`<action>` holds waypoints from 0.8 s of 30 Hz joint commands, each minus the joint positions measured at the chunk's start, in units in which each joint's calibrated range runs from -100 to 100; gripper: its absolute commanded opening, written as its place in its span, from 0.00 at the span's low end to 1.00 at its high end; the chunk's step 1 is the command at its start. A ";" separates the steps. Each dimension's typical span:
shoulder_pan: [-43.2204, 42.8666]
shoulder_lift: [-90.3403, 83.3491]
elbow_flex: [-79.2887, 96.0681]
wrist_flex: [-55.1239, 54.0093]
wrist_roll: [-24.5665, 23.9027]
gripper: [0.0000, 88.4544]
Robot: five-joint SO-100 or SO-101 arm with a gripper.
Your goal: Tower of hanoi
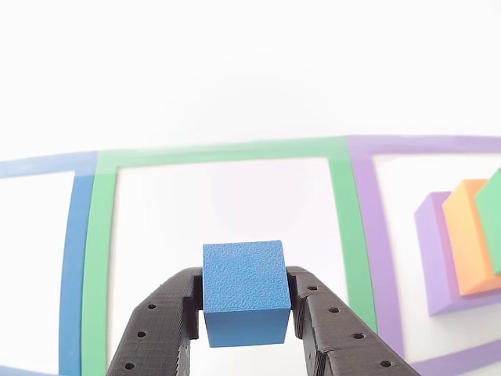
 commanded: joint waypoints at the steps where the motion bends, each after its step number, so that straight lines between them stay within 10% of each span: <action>1: -0.58 8.03 2.77 -18.54 0.59 0.02; 24: -2.21 20.78 7.23 -35.62 0.59 0.03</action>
